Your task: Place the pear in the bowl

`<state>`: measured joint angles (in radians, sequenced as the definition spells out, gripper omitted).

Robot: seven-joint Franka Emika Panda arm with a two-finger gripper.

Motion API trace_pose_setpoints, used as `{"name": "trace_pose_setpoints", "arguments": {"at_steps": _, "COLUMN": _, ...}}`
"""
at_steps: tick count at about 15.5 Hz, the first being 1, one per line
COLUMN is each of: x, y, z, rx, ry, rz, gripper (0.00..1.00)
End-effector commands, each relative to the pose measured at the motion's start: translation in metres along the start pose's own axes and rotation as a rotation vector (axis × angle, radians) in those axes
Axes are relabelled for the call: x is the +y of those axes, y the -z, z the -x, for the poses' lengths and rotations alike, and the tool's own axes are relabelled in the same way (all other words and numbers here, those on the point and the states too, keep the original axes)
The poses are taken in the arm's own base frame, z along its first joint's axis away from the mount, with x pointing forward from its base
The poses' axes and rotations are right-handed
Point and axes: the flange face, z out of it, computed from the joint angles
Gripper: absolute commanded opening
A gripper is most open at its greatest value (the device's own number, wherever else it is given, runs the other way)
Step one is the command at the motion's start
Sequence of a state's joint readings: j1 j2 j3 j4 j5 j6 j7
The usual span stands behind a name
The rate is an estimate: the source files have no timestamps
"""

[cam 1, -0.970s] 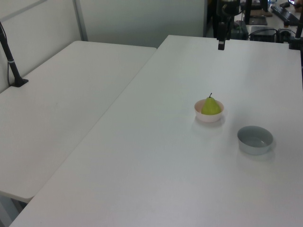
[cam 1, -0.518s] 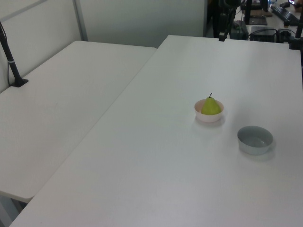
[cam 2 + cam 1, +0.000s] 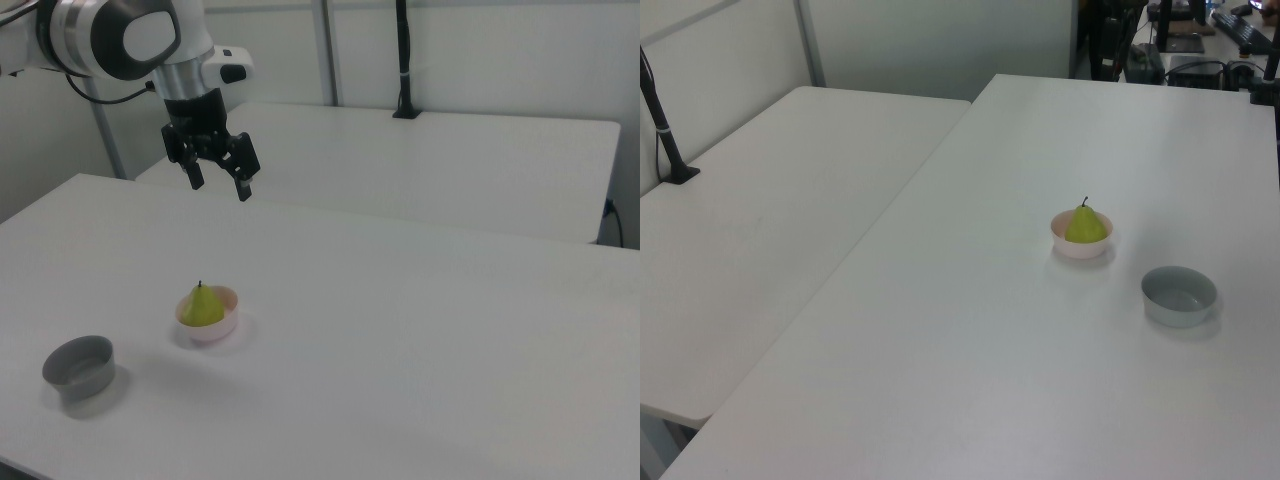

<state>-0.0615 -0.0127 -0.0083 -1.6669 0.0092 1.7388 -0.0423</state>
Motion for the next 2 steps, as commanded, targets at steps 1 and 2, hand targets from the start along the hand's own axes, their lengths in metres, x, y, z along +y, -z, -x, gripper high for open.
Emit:
{"name": "trace_pose_setpoints", "arguments": {"at_steps": 1, "x": -0.0009, "y": 0.0030, "z": -0.0026, "rx": 0.016, "ry": 0.016, "rz": -0.014, "gripper": 1.00}}
{"name": "trace_pose_setpoints", "arguments": {"at_steps": 2, "x": -0.0017, "y": 0.0029, "z": -0.0025, "rx": 0.014, "ry": 0.017, "rz": -0.014, "gripper": 1.00}}
